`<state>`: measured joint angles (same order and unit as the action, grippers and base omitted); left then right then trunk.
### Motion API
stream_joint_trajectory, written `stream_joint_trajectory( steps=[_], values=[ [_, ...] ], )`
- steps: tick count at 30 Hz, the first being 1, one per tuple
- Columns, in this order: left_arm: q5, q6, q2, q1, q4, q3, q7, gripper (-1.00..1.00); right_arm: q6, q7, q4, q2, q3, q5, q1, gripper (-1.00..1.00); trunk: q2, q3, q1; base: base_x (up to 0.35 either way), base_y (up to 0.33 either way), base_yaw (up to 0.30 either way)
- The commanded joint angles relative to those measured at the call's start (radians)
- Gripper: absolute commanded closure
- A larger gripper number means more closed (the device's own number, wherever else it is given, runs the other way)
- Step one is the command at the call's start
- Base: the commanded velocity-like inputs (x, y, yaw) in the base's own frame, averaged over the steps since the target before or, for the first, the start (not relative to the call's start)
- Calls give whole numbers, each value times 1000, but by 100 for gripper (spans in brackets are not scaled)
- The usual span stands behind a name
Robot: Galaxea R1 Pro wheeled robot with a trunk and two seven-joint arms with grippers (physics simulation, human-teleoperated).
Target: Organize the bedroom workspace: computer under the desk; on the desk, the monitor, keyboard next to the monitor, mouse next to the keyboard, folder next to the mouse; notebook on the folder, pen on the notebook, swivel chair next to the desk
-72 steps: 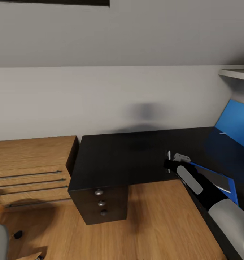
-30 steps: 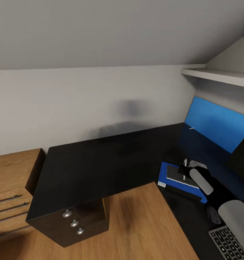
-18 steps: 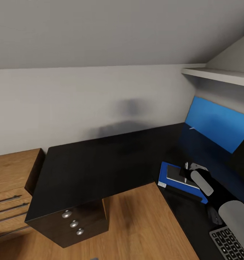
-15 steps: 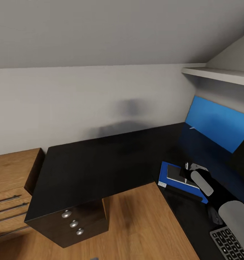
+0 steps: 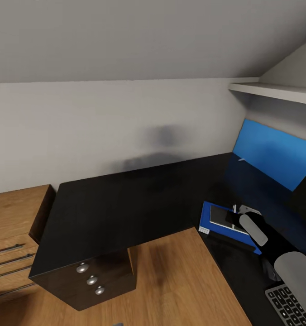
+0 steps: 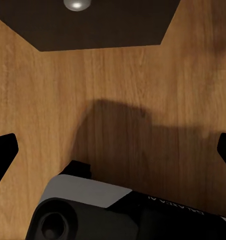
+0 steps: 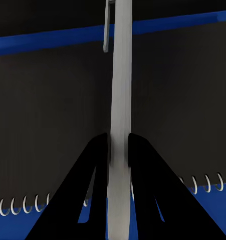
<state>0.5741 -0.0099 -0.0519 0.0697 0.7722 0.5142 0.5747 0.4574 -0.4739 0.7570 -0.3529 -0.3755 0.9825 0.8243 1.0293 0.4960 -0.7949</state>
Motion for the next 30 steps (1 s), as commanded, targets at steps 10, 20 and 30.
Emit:
stream_joint_trajectory(
  steps=[10,20,30],
  values=[
    [8,-1,1,1,-1,3,5,-100,0,-6,2,-1,-6,10,1,-100,1,1,0,0,0,0],
    [9,-1,2,1,-2,4,5,-100,-2,-10,19,-1,-8,10,1,-100,1,1,0,0,0,0],
    [9,-1,3,1,-3,4,5,-100,-9,-202,339,63,-67,-70,-72,-100,1,1,0,0,0,0]
  ],
)
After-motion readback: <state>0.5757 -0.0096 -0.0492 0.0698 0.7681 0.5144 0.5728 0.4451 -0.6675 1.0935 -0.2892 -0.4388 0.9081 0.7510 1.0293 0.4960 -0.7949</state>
